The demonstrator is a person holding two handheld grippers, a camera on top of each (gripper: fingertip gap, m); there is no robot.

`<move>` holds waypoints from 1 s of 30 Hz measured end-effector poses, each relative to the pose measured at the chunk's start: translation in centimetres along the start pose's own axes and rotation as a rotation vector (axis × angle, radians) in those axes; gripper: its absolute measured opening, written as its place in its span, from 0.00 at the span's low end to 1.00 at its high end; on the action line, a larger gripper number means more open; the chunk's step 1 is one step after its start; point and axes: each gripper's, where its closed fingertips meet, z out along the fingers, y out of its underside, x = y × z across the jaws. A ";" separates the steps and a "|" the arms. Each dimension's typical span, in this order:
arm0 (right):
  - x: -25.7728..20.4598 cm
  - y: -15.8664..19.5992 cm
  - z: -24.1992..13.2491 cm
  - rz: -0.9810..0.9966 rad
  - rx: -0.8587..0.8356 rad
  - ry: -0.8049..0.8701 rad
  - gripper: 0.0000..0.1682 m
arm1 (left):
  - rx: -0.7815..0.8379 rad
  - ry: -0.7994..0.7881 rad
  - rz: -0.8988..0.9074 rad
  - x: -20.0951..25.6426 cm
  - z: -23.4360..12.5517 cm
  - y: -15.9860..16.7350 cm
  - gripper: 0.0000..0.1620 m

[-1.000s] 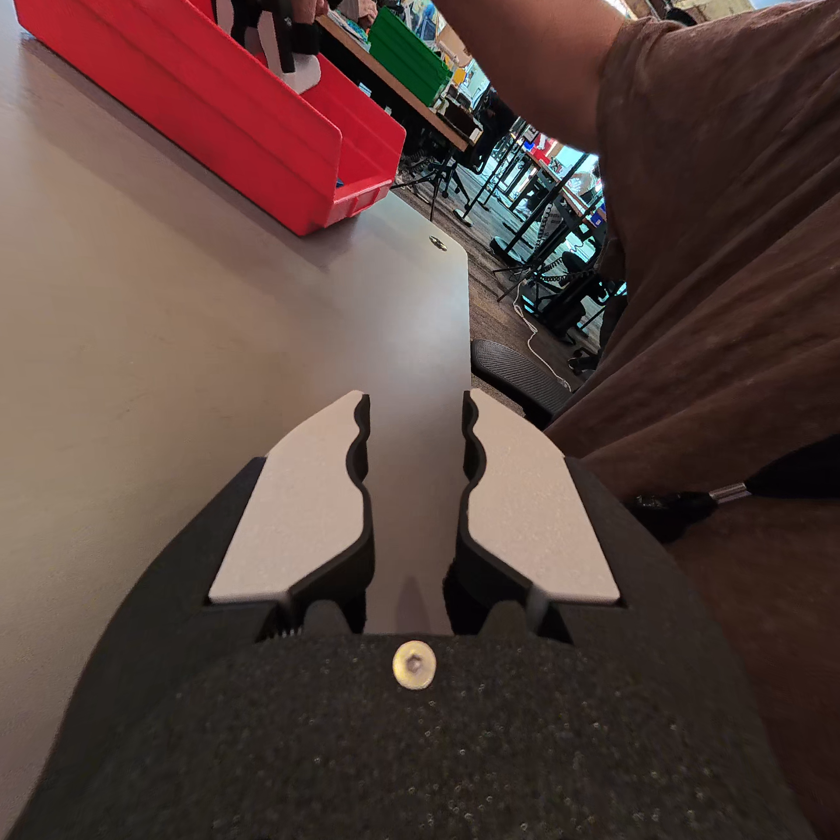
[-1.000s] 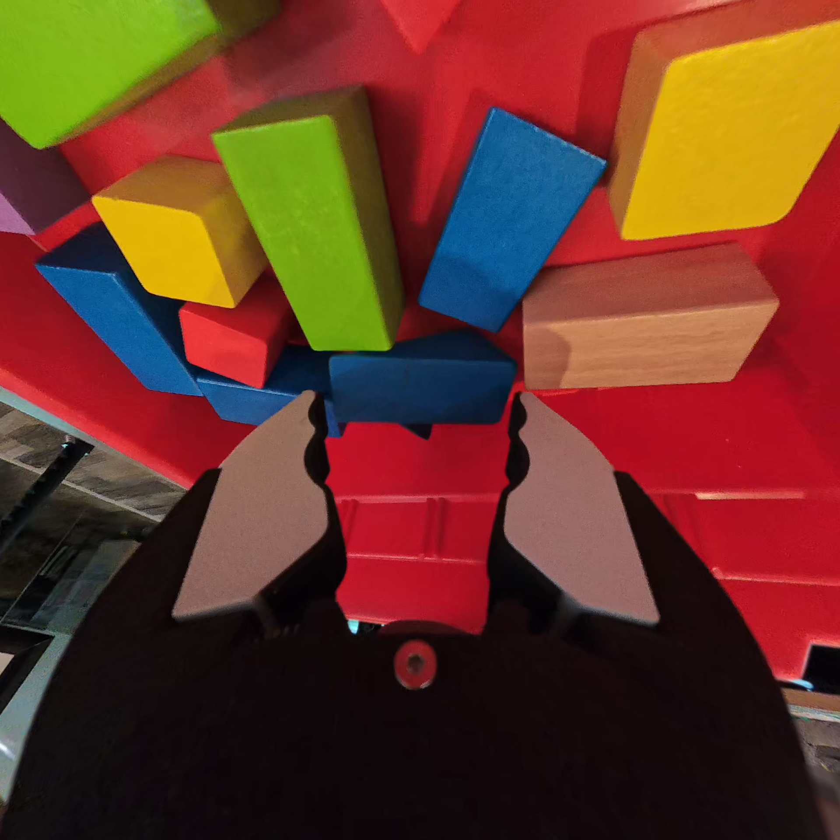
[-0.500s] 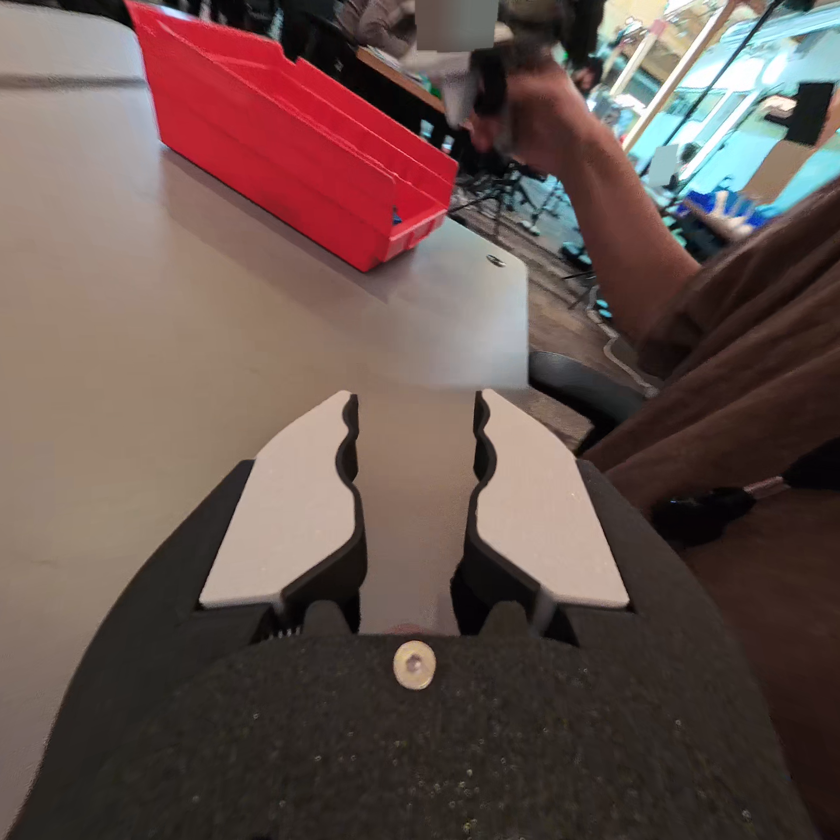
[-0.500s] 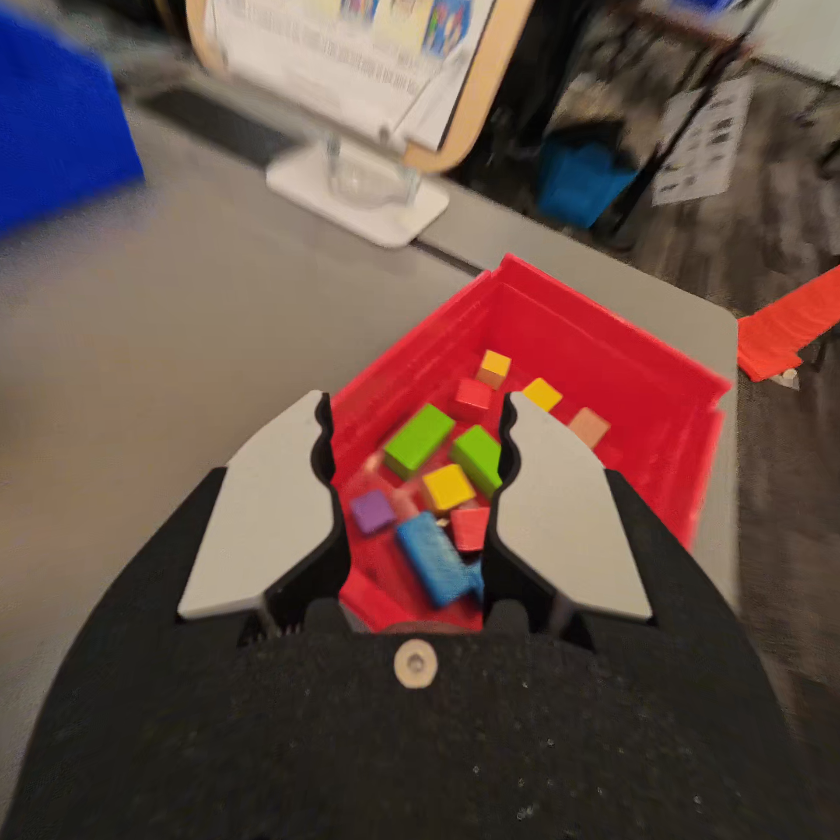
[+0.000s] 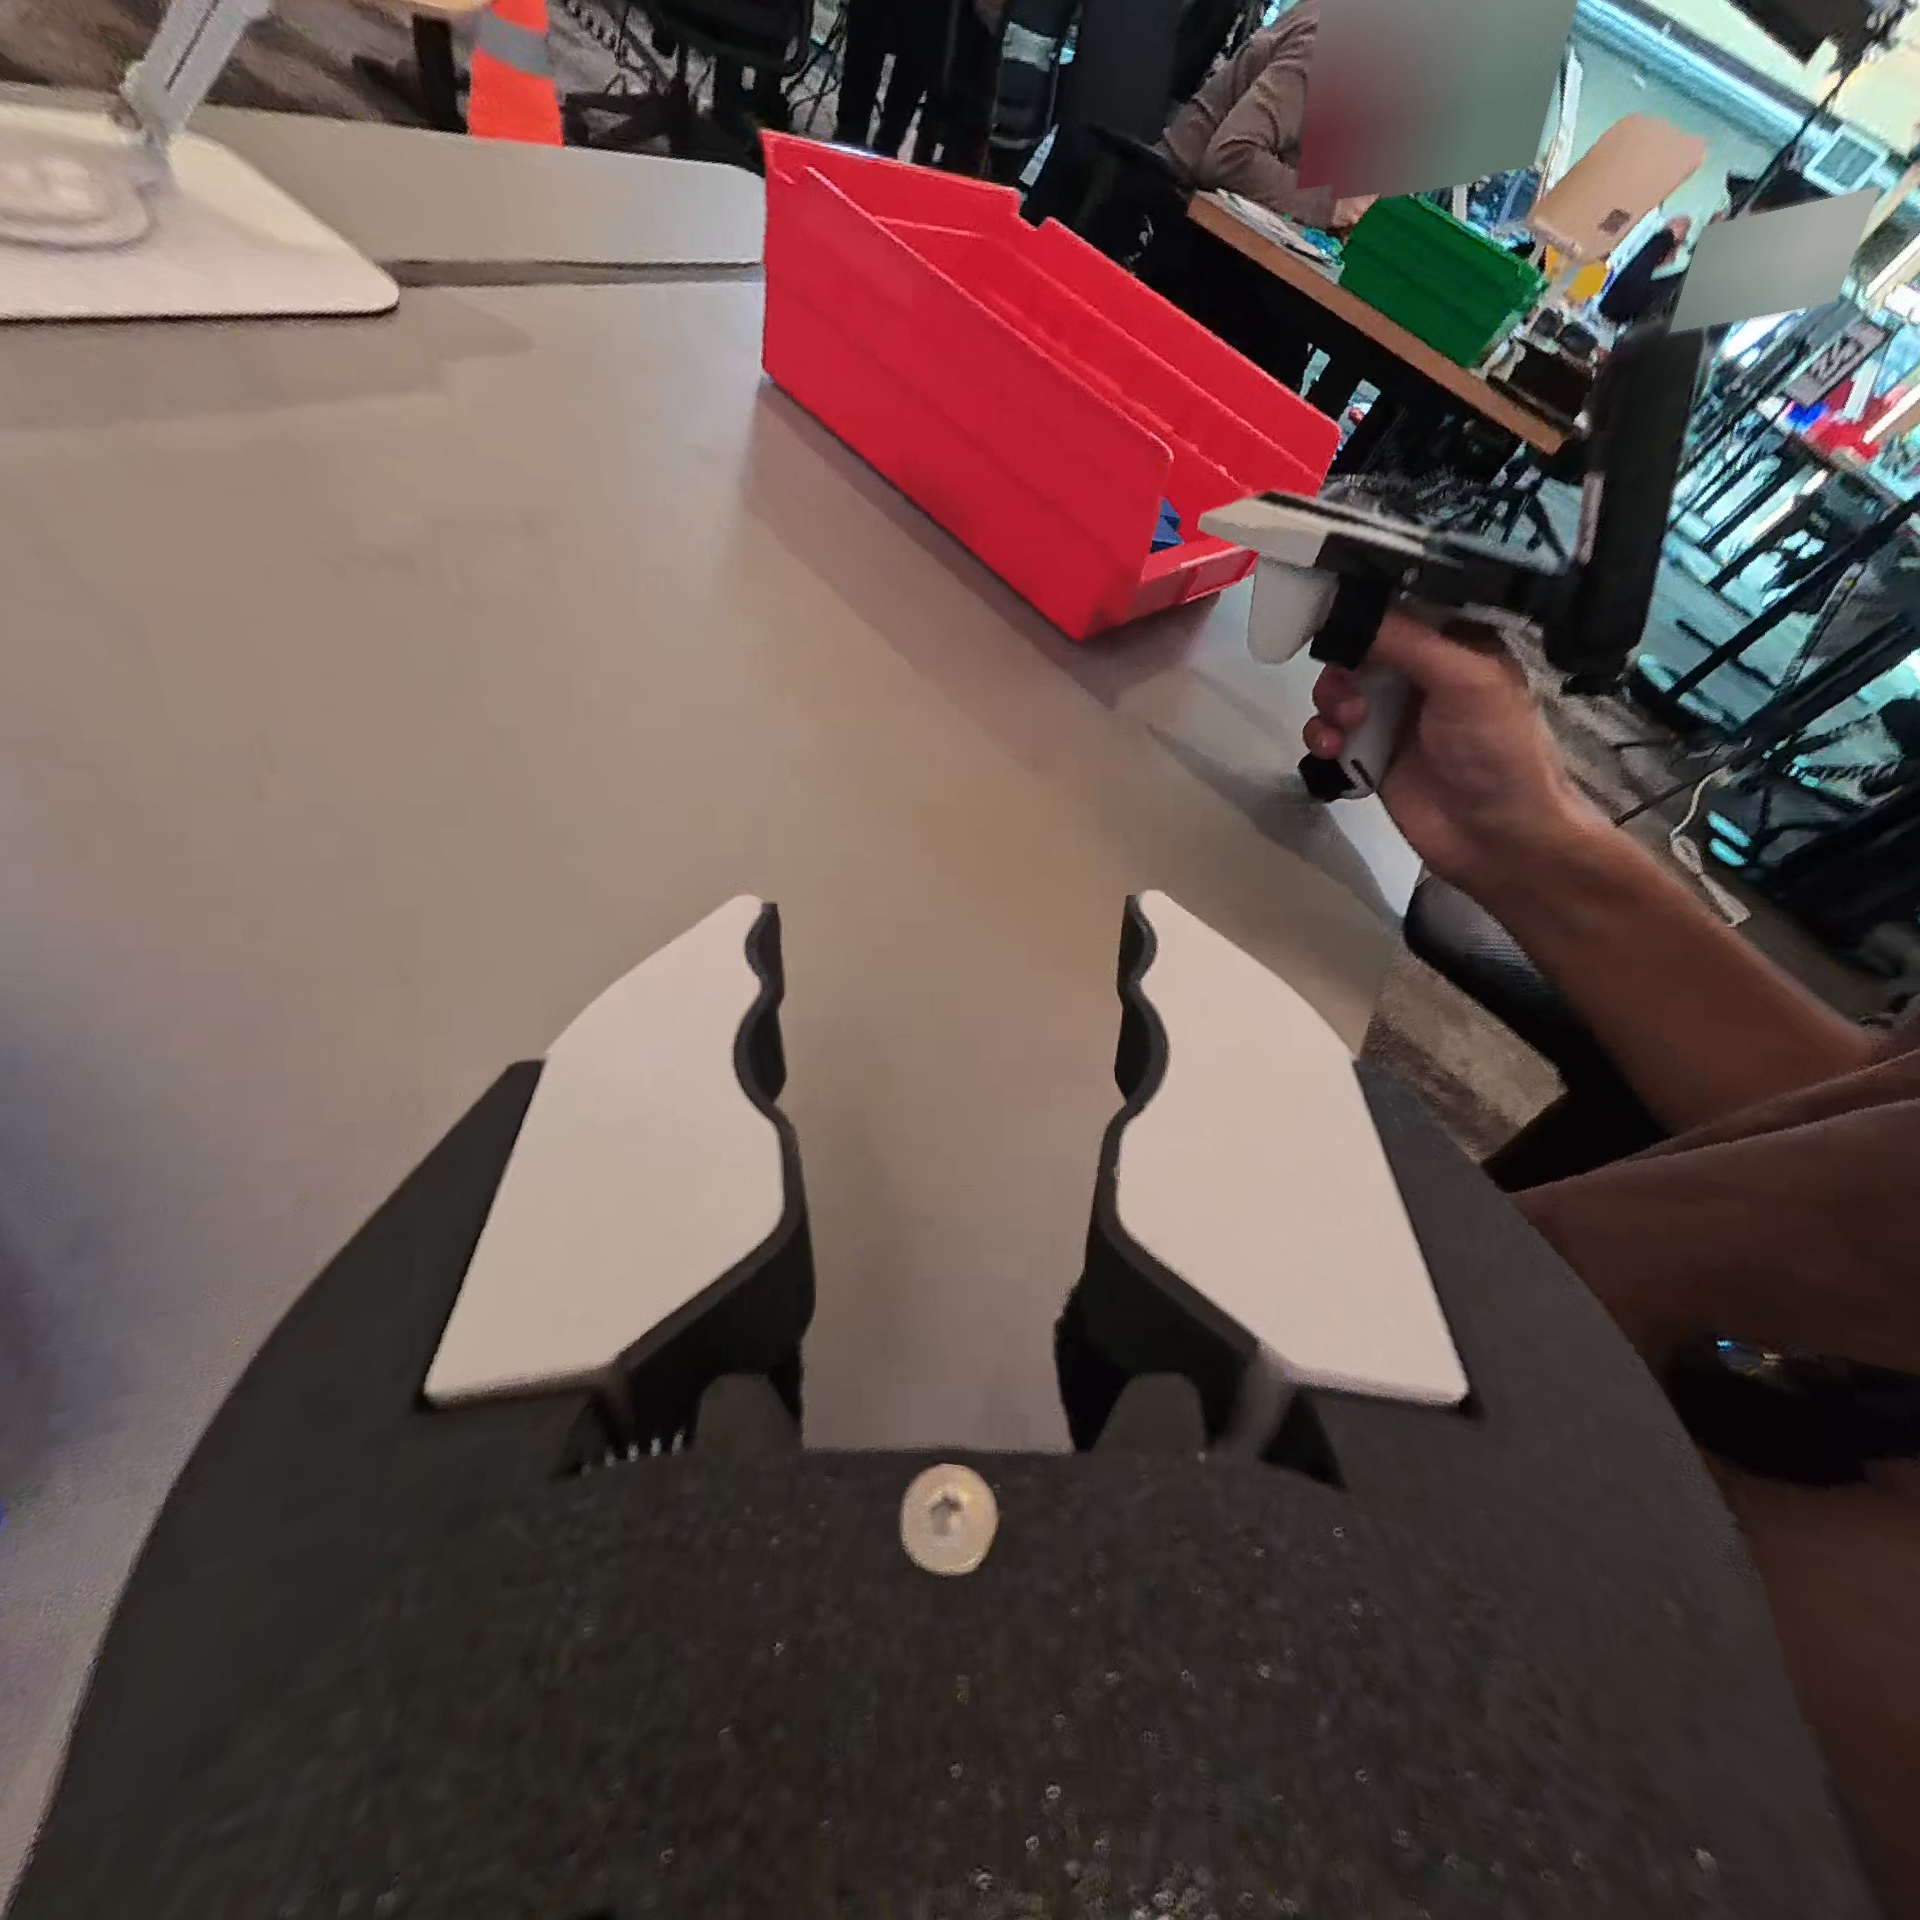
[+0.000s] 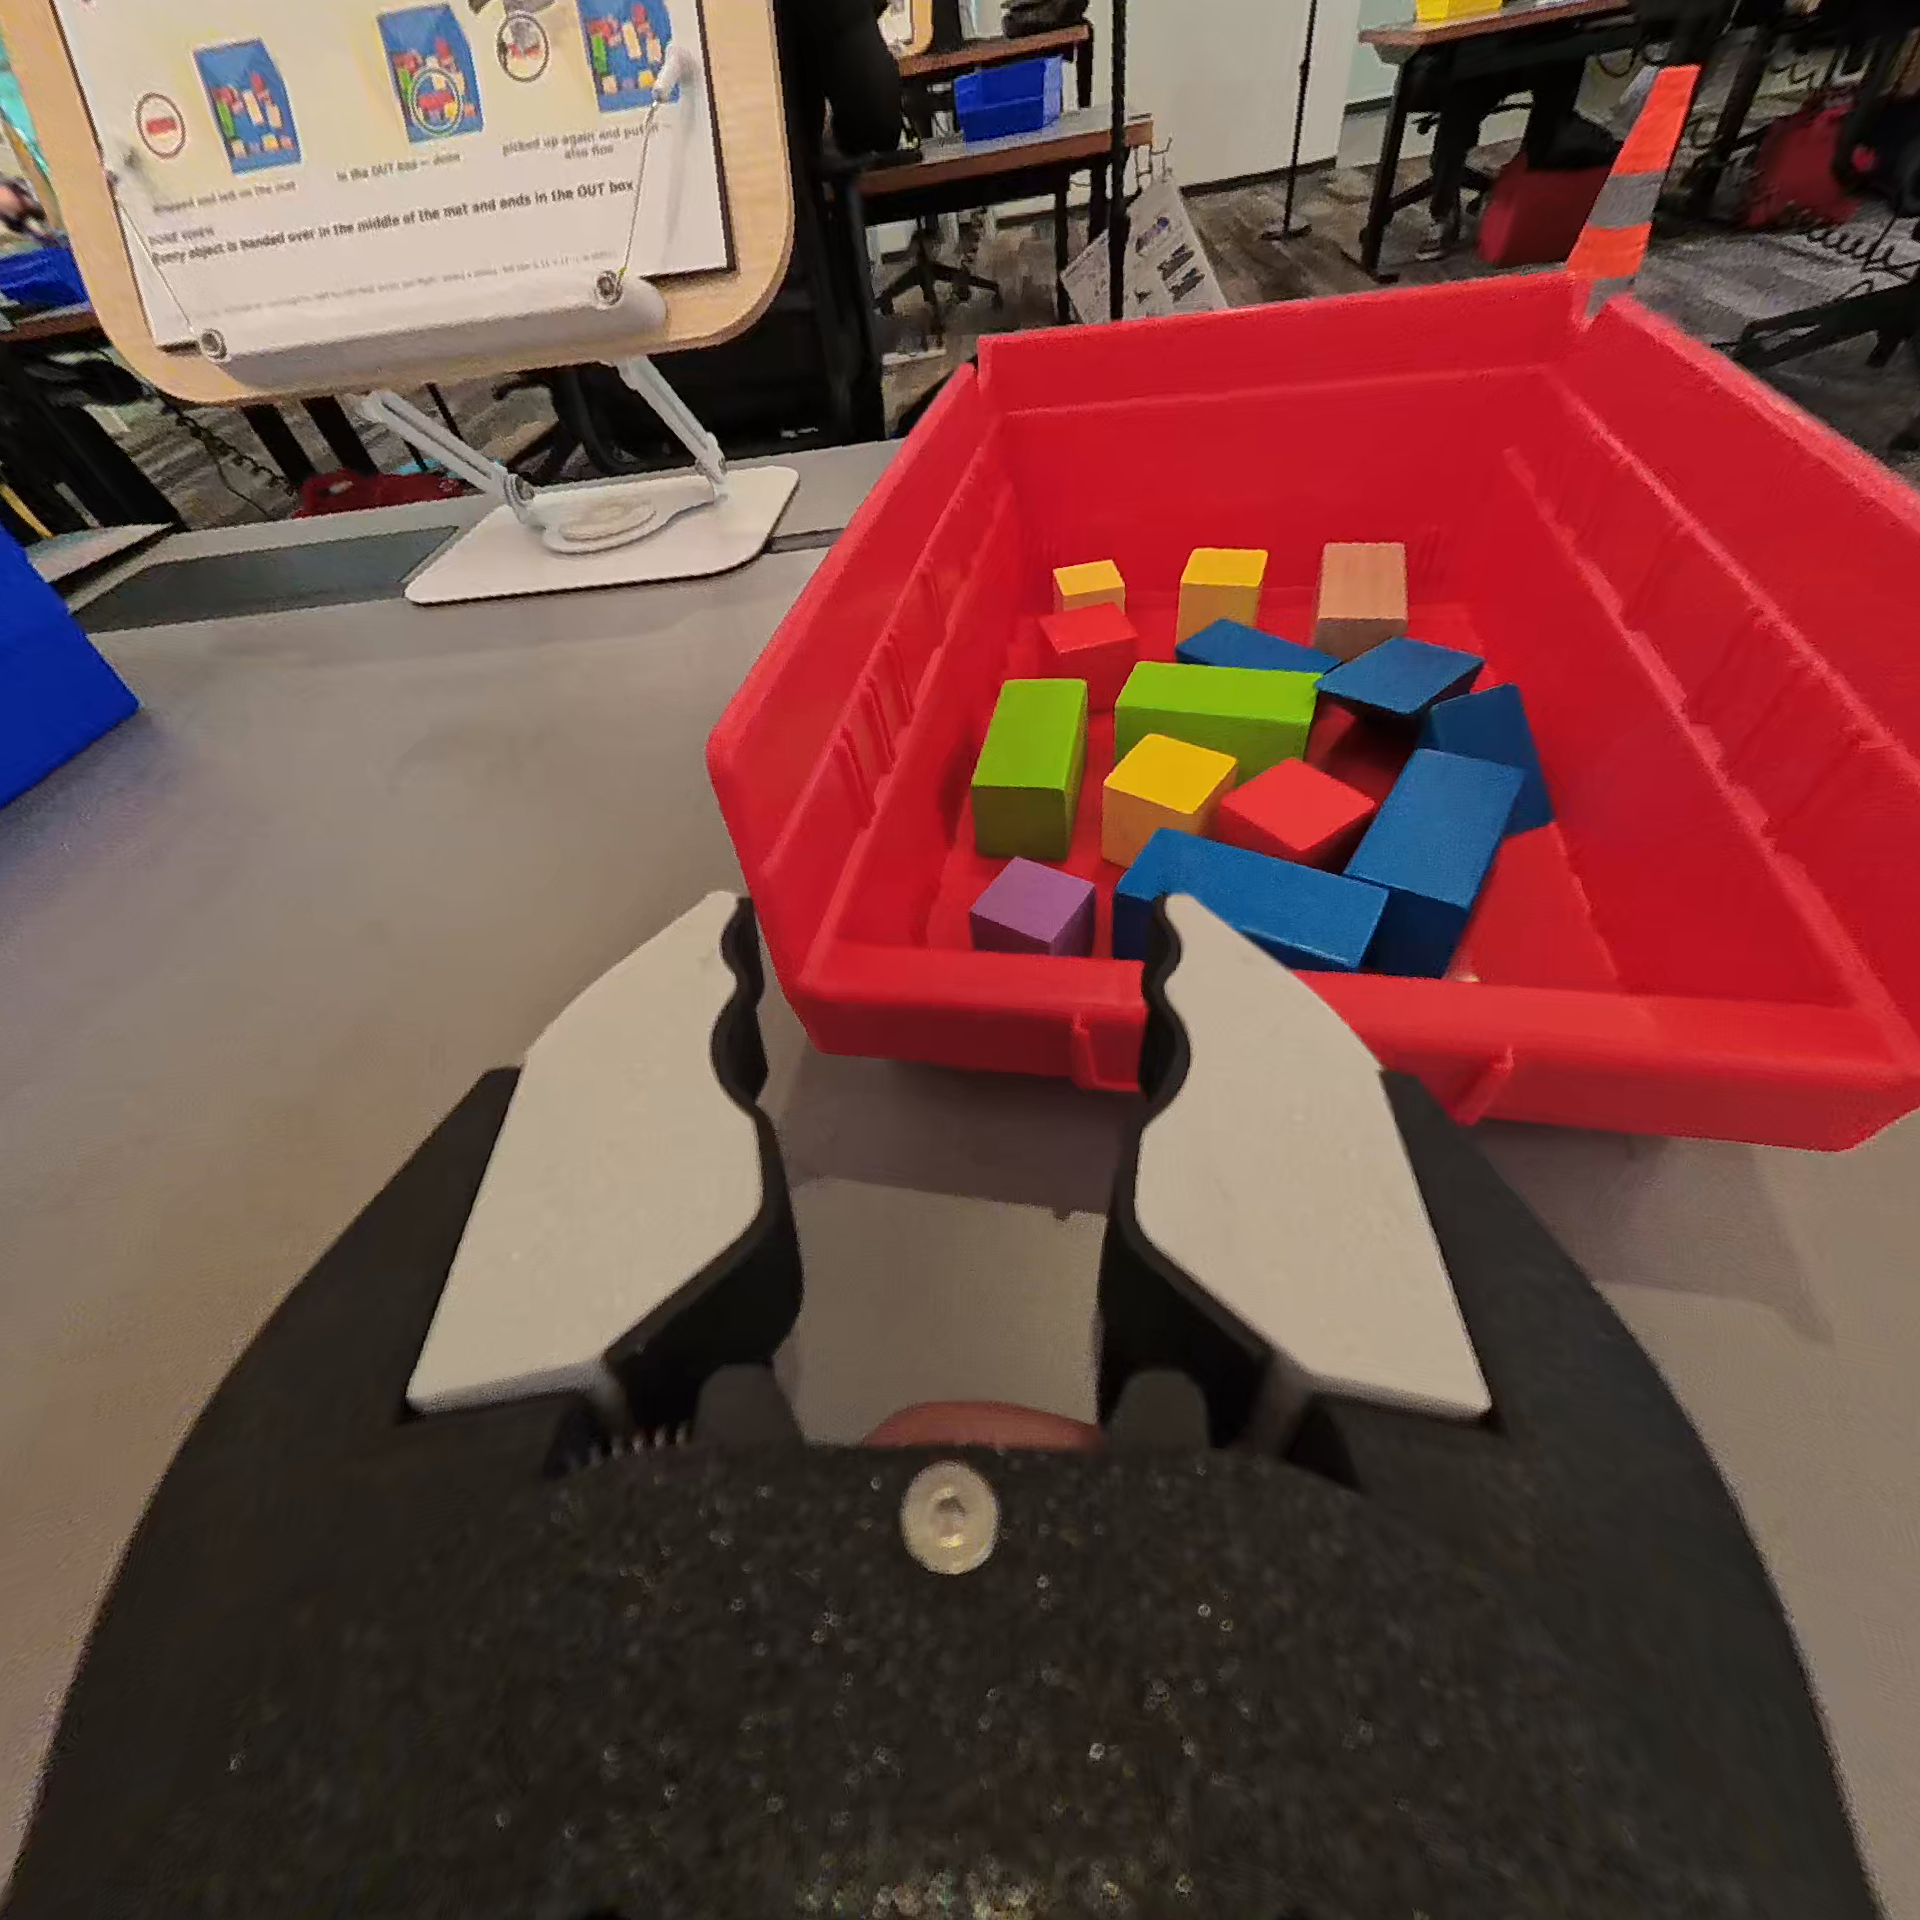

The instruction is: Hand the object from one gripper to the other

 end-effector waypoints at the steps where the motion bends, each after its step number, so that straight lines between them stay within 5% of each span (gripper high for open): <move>1: -0.1 0.1 0.0 0.002 0.007 -0.011 0.42 | 0.002 -0.017 -0.019 -0.5 -0.9 -0.5 0.39; 4: -0.9 0.1 0.2 0.015 0.010 -0.064 0.41 | -0.047 -0.232 -0.055 -5.3 -5.1 -2.2 0.38; 7: -1.8 -0.1 0.3 -0.001 0.018 -0.095 0.40 | -0.281 -0.437 -0.072 -11.7 -9.6 -2.4 0.40; 11: -3.1 0.1 0.5 -0.036 0.008 -0.148 0.41 | -0.681 -0.536 0.248 -19.3 -12.8 -3.1 0.38; 19: -3.2 0.2 0.0 -0.089 -0.001 -0.142 0.41 | -1.363 -0.376 0.741 -29.4 -15.1 -0.4 0.33; 23: -3.1 0.3 0.0 -0.101 -0.003 -0.135 0.40 | -1.530 -0.256 0.764 -30.9 -15.0 2.4 0.30; 30: -3.5 0.6 0.4 -0.140 -0.019 -0.140 0.40 | -1.699 -0.310 0.814 -33.7 -15.8 3.7 0.29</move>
